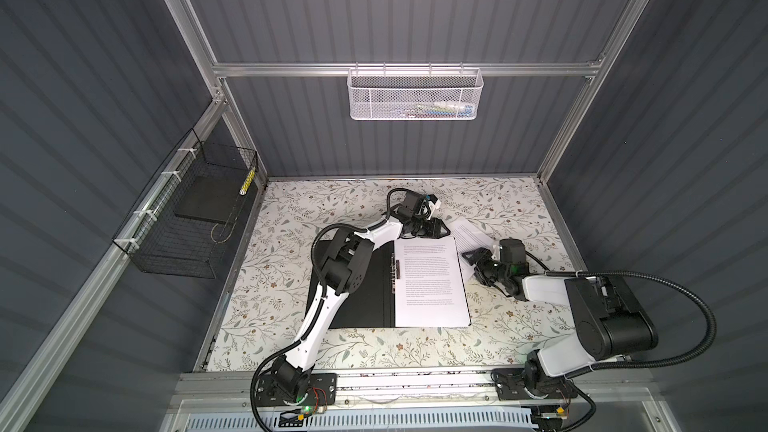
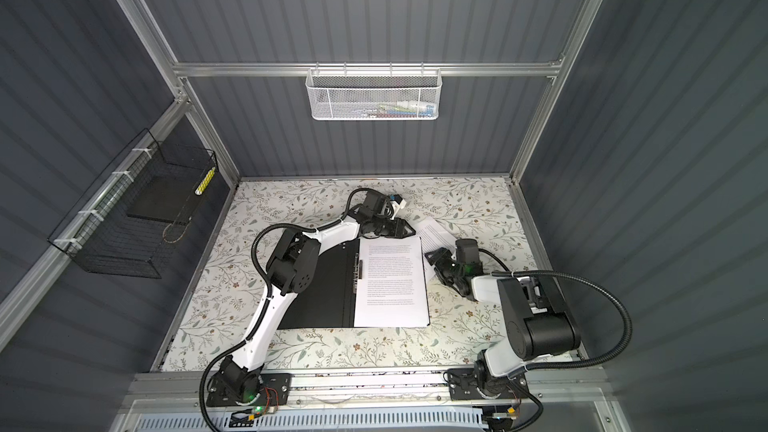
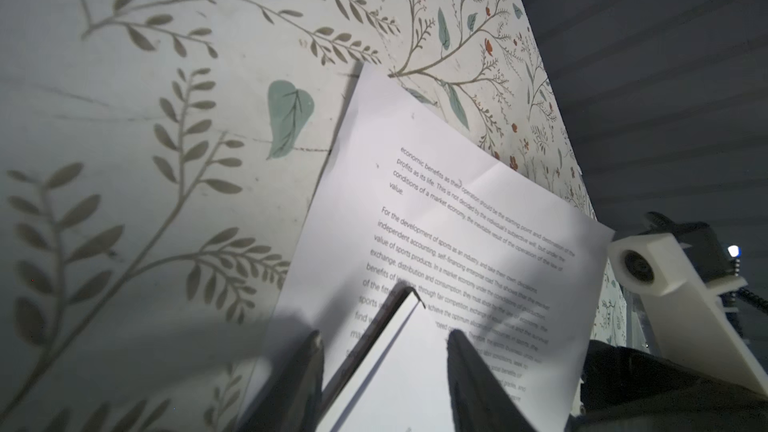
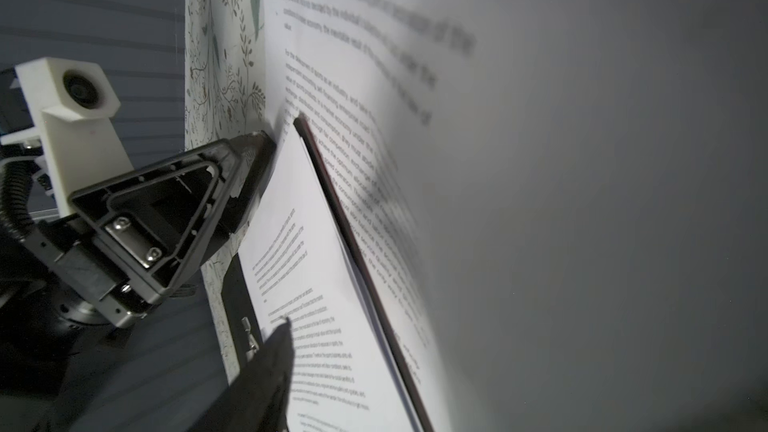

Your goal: Put the files into the folder

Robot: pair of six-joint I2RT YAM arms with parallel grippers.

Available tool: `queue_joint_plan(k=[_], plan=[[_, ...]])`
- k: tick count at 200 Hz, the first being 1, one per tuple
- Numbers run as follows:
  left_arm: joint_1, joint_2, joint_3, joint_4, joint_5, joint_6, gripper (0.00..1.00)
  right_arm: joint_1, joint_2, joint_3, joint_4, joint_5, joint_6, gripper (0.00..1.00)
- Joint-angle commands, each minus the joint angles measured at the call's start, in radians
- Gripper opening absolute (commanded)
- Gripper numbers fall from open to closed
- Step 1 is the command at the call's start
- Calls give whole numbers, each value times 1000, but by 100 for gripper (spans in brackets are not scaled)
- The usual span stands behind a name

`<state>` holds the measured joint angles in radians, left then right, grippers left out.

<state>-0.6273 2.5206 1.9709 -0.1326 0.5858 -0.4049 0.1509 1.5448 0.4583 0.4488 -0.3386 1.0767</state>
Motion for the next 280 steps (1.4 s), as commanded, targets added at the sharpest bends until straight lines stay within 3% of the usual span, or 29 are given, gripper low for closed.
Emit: queue_joint_plan(k=[1,36,57,121,160,230,280], plan=[[9,40,-52,-130,-31,-19,50,6,14,-27,50,90,20,38],[9,35,-54,-119,-19,-28,50,12,52,-60,119,106,37,18],[9,32,-52,-106,6,-40,50,16,73,-79,168,119,41,0],[9,-44,-41,45,98,-127,62,16,15,-90,187,187,-29,0],[9,-197,-95,119,104,-136,74,-6,-160,43,-117,258,-201,0],[9,-596,-429,230,-3,-114,82,-159,-265,332,-480,184,-452,0],[8,-903,-712,142,-239,-10,85,-159,-302,583,-727,176,-567,0]])
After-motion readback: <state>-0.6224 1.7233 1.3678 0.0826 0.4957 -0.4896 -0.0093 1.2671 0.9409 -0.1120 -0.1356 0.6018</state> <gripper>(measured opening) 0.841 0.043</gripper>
